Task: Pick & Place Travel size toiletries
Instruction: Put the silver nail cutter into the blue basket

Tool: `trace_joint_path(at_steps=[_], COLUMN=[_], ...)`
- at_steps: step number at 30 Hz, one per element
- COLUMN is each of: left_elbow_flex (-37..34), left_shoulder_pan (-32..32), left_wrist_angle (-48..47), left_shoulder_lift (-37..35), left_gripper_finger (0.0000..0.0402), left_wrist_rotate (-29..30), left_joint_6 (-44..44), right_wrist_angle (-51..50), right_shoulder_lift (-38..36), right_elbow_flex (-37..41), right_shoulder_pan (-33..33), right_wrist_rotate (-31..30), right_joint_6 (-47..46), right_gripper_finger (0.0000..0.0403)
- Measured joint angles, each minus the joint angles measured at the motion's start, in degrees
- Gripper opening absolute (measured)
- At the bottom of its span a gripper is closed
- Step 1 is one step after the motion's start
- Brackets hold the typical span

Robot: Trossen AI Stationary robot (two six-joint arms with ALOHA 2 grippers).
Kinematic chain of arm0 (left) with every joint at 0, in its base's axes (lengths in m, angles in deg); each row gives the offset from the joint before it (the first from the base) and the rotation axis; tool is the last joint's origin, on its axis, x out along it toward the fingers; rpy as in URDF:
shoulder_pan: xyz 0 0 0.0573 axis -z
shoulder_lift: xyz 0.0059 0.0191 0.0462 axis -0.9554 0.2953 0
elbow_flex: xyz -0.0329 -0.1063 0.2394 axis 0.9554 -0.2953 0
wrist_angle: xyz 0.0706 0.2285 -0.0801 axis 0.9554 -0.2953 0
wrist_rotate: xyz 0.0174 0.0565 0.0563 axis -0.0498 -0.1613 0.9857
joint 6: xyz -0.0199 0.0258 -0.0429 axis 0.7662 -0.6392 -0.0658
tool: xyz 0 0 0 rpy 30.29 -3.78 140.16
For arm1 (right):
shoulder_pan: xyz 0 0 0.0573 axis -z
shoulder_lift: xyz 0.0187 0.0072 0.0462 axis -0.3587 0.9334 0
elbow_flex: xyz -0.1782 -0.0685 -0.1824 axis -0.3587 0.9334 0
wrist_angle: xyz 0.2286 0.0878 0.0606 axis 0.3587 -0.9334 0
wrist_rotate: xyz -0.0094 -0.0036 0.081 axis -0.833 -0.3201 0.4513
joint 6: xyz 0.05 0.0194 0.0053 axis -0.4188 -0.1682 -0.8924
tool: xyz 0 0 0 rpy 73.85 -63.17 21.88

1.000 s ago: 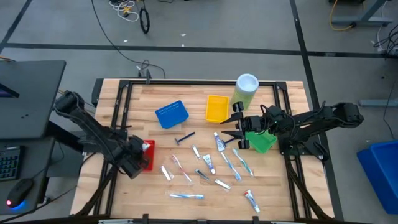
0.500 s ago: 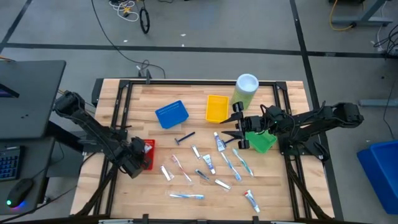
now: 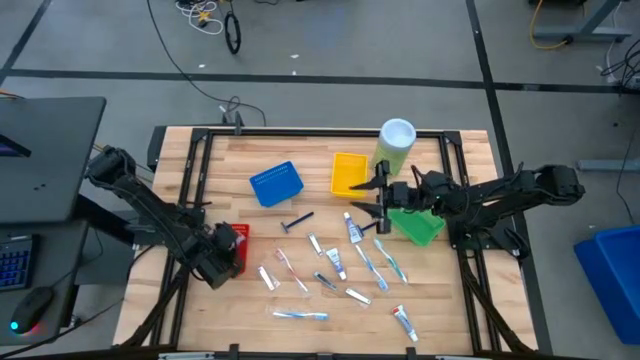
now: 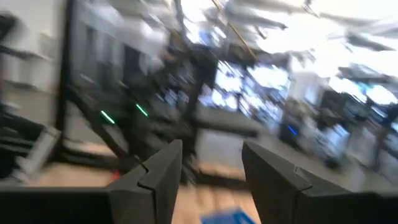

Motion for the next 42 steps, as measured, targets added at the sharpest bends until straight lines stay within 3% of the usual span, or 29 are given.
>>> trace_joint_path(at_steps=[6,13,16,23,28,33,42], left_elbow_flex=[10.88,20.81,21.93,19.56,18.34,18.28,18.25], left_shoulder_pan=[0.00,-1.04,-2.83,-8.23,-11.26,-12.54,-16.03], left_wrist_angle=[-7.53,-13.29,-12.40,-5.50,1.66,5.76,9.12], left_shoulder_lift=[-0.02,-0.04,-0.05,-0.02,0.66,4.47,16.54], left_gripper_finger=[0.0155,0.0155,0.0155,0.0155,0.0155,0.0156,0.0156], left_wrist_rotate=[7.93,20.89,21.73,13.88,2.55,-6.01,-18.57], left_joint_6=[-7.03,-23.10,-32.28,-55.03,-67.63,-78.53,-87.19], right_wrist_angle=[-6.82,-6.91,-8.67,-22.65,-32.50,-31.79,-29.92], right_shoulder_lift=[0.16,2.86,4.80,12.54,17.74,21.17,21.66], right_elbow_flex=[0.00,0.00,-1.34,-10.86,-16.24,-17.16,-17.16], right_shoulder_pan=[0.03,0.07,0.07,0.07,0.07,0.07,0.07], right_wrist_rotate=[-8.70,-8.18,-8.17,-8.14,-8.06,-8.07,-8.09], right_joint_6=[-3.21,-10.58,-11.34,-13.39,-14.85,-13.22,-12.45], right_gripper_finger=[0.0199,0.0195,0.0197,0.0200,0.0194,0.0192,0.0194])
